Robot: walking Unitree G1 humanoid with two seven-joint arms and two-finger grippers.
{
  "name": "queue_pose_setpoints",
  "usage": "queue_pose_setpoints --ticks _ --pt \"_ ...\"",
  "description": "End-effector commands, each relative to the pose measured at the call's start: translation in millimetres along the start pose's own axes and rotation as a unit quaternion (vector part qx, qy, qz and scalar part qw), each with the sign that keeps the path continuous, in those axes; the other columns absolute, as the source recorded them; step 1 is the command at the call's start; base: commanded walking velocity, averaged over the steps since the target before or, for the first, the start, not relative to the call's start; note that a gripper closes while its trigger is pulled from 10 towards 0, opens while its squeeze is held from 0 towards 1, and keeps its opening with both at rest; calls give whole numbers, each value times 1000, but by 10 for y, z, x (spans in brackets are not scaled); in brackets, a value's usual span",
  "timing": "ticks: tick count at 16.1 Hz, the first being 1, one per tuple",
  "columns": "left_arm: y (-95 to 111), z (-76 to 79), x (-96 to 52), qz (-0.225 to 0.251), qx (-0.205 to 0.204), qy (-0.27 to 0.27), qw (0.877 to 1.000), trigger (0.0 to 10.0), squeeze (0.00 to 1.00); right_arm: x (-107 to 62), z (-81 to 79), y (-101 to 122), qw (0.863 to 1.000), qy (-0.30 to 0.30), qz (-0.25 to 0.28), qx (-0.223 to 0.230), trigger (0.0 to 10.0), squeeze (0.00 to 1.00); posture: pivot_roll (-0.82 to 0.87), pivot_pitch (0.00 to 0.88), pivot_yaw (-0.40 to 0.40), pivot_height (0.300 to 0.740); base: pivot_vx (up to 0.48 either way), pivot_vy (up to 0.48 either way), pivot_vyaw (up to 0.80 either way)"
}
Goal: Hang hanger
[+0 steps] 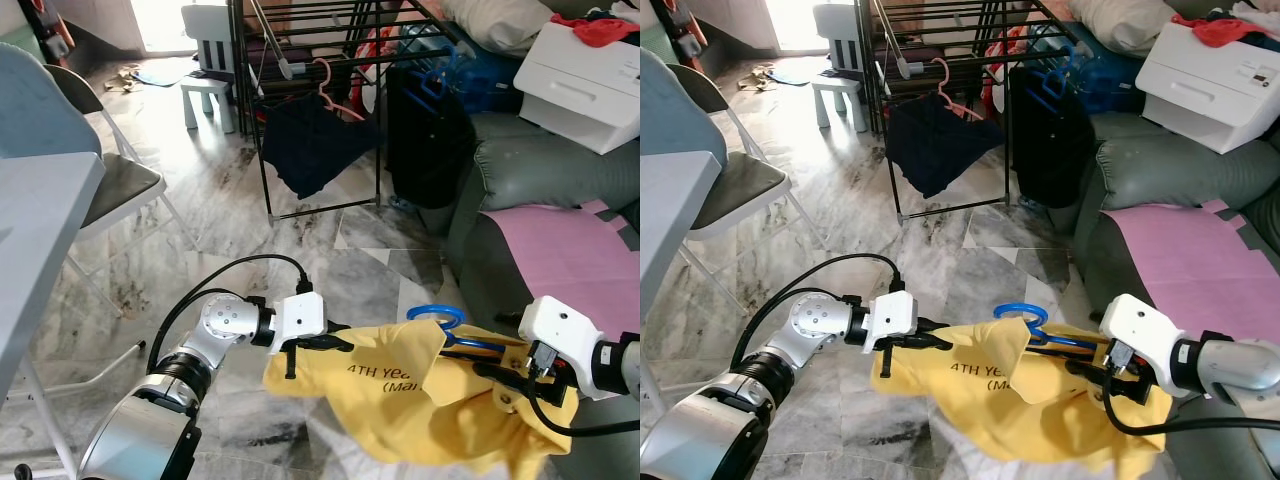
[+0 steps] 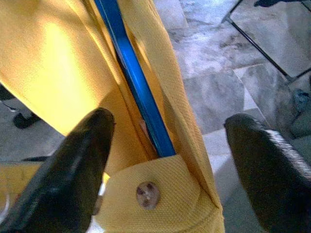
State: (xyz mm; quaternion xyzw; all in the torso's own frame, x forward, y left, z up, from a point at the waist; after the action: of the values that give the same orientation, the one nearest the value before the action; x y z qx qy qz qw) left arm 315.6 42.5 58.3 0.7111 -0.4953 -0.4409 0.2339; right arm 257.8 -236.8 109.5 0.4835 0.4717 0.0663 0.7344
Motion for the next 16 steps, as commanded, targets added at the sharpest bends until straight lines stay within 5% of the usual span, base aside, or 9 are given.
queue_pose_setpoints --ticks 1,16 --pt "93 -60 25 17 24 5 1000 10000 0 -17 -28 35 1000 19 -1 1 0 0 -53 0 -34 740 0 0 0" --pt "113 -68 44 20 28 7 999 10000 0 -22 -70 -18 999 36 -6 17 0 0 -54 0 -34 740 0 0 0"
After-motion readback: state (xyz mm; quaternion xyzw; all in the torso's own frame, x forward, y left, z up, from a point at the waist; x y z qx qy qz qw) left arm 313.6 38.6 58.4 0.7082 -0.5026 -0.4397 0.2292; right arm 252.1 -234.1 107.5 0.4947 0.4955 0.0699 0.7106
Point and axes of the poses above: a point about 5 cm out from each wrist's last joint towards the gripper, its own x axis pointing out of the wrist towards the gripper, its own y axis along the axis of the wrist's last joint, z = x × y, the point moved 5 cm from there along x, pointing out of the wrist towards the gripper, and after that the axes turned 14 degrees about x, right-handed, at the moved point
